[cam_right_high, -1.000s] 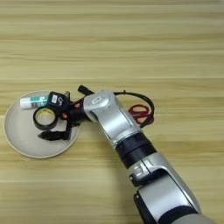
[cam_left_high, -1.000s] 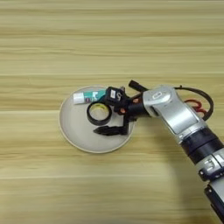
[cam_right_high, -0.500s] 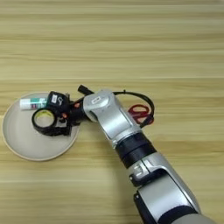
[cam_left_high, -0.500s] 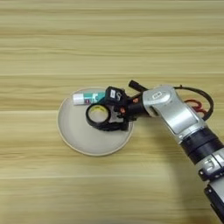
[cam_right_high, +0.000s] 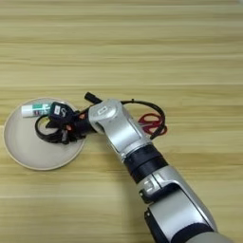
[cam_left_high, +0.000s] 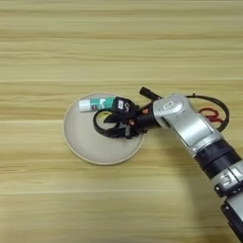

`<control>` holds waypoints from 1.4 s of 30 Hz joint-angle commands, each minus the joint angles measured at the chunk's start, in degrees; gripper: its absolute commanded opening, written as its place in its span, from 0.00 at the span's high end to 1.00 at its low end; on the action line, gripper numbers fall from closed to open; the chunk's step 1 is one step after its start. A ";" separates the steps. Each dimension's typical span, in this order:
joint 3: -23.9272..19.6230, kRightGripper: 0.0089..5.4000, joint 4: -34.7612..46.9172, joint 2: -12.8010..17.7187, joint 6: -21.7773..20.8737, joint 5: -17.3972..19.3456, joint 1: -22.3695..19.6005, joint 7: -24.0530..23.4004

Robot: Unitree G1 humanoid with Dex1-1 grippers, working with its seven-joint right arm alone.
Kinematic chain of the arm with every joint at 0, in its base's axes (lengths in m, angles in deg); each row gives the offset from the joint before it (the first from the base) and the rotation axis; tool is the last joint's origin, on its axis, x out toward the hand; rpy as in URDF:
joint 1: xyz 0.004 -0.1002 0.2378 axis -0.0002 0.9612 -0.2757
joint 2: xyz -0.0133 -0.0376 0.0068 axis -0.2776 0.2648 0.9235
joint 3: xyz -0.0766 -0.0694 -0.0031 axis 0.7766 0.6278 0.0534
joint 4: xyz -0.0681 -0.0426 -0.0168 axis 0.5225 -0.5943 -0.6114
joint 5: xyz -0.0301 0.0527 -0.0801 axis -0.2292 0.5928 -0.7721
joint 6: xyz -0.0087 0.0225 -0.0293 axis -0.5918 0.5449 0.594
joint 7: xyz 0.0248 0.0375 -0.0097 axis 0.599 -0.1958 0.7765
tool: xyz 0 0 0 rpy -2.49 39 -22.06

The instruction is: Move the objects on the table

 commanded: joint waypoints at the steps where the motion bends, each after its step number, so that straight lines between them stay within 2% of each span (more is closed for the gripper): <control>1: -0.85 0.78 2.05 1.31 -0.87 -0.41 -3.84 -0.68; 4: -0.11 0.86 2.02 2.06 -0.75 -1.01 -3.84 0.55; 8: 1.82 0.88 -2.65 2.40 -1.66 -3.18 -5.23 1.49; 11: 2.25 0.88 -4.96 1.83 -2.38 -3.48 -6.00 1.29; 21: -1.36 0.88 -0.11 2.29 -1.27 0.00 -6.24 2.13; 42: -6.28 0.90 9.09 4.10 1.52 3.35 -5.72 2.94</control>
